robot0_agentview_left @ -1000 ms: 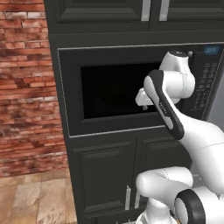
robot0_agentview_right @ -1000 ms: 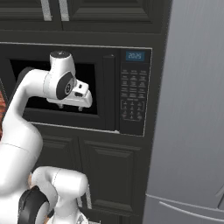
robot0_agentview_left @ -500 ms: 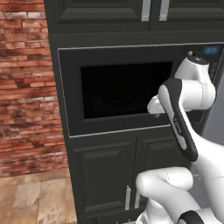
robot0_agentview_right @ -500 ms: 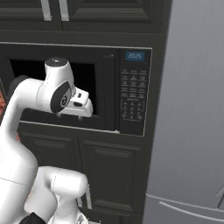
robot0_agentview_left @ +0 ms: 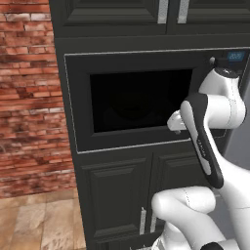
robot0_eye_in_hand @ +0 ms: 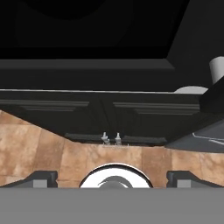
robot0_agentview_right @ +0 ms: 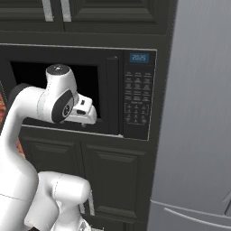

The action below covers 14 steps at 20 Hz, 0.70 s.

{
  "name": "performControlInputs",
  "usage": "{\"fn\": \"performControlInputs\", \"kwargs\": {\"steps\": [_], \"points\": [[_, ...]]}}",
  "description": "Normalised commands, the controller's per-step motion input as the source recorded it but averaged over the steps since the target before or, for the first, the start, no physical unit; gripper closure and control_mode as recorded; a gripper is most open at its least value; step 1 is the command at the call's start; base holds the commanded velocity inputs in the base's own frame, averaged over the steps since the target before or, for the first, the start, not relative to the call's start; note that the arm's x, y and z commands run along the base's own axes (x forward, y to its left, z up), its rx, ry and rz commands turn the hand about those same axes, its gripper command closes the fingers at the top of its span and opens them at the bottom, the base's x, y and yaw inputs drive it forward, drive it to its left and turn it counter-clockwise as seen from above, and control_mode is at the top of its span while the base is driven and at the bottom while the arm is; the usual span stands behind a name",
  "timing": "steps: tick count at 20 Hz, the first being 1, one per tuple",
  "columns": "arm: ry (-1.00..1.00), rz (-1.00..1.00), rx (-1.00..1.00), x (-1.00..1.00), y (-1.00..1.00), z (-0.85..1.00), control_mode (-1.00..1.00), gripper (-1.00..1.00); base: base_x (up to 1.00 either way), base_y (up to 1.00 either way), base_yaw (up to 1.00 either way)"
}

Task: The microwave is finished heating the shrimp and potato. Take the bowl containing the food and place it on the dining counter.

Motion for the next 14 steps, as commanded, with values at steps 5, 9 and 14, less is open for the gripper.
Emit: {"fn": "performControlInputs", "kwargs": {"steps": [5,9,14], "points": [[0.0,0.0,0.0,0.0,0.0,0.0,-1.0,-1.0,0.0,0.0,0.0],[0.0,0.0,0.0,0.0,0.0,0.0,-1.0,-1.0,0.0,0.0,0.0],[0.0,0.0,0.0,-0.02,-0.02,0.0,1.0,-1.0,-0.18,-0.13,0.0]]}}
